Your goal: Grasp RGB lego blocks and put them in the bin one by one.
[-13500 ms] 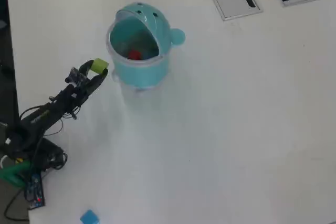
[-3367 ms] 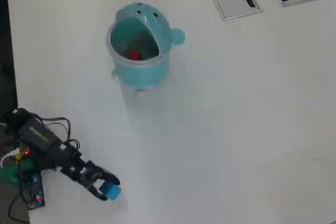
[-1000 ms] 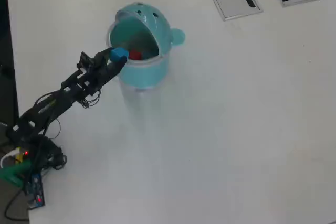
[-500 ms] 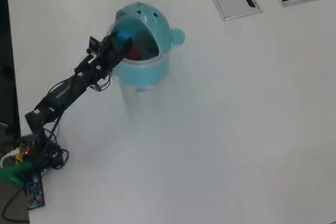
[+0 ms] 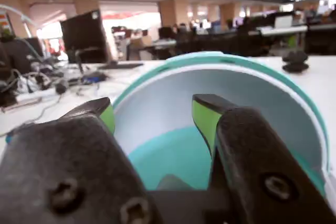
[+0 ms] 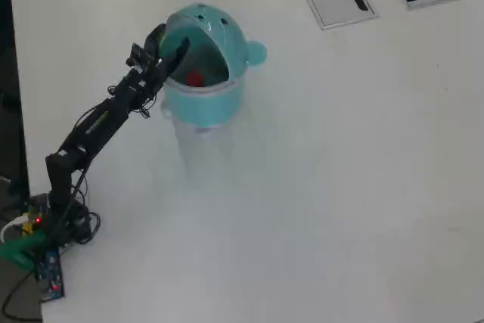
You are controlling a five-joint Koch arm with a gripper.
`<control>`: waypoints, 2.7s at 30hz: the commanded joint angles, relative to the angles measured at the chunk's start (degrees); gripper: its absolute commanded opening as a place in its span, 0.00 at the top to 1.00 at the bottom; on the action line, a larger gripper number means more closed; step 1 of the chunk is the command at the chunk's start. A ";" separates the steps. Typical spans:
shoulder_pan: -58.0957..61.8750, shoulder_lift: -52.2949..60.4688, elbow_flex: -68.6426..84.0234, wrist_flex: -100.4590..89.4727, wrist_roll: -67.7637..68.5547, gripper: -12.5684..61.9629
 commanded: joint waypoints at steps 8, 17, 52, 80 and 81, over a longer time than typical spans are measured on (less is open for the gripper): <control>-0.79 1.67 -4.22 3.96 0.00 0.47; 2.90 8.96 1.14 6.68 0.09 0.47; 21.80 41.22 31.11 7.47 0.26 0.44; 31.03 58.89 53.44 5.10 23.82 0.37; 31.55 58.97 53.53 4.75 24.52 0.37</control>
